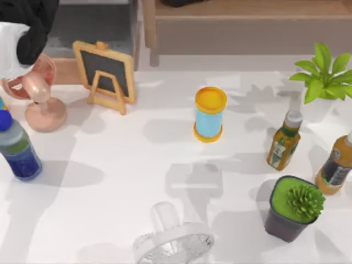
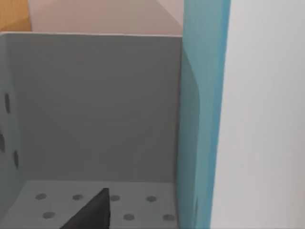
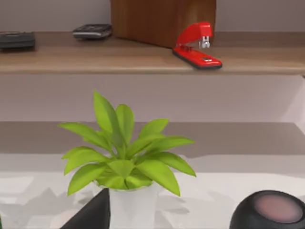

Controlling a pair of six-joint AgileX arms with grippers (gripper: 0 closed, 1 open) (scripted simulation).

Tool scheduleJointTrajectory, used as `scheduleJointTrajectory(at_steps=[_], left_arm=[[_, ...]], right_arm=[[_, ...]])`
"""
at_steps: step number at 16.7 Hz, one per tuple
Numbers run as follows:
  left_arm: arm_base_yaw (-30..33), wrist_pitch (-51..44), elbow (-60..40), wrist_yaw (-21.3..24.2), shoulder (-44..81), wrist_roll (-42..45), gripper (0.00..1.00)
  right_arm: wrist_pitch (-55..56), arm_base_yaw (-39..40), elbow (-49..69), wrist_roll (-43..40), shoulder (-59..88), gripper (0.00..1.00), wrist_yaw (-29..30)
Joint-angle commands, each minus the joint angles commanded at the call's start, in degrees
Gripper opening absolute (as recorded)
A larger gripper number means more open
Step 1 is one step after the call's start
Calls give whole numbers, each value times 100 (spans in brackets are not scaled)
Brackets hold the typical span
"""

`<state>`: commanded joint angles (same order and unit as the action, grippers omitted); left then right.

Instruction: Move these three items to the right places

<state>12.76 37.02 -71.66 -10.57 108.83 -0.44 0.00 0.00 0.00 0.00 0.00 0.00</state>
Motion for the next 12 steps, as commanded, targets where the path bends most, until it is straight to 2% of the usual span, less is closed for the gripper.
scheduleJointTrajectory(at_steps=[6, 12], left_arm=[[-26, 0, -18, 6, 34, -1, 100], [-54, -180, -694, 61, 508, -3, 100]], right_arm=[[0, 0, 0, 0, 0, 100, 0], [0, 0, 0, 0, 0, 100, 0]])
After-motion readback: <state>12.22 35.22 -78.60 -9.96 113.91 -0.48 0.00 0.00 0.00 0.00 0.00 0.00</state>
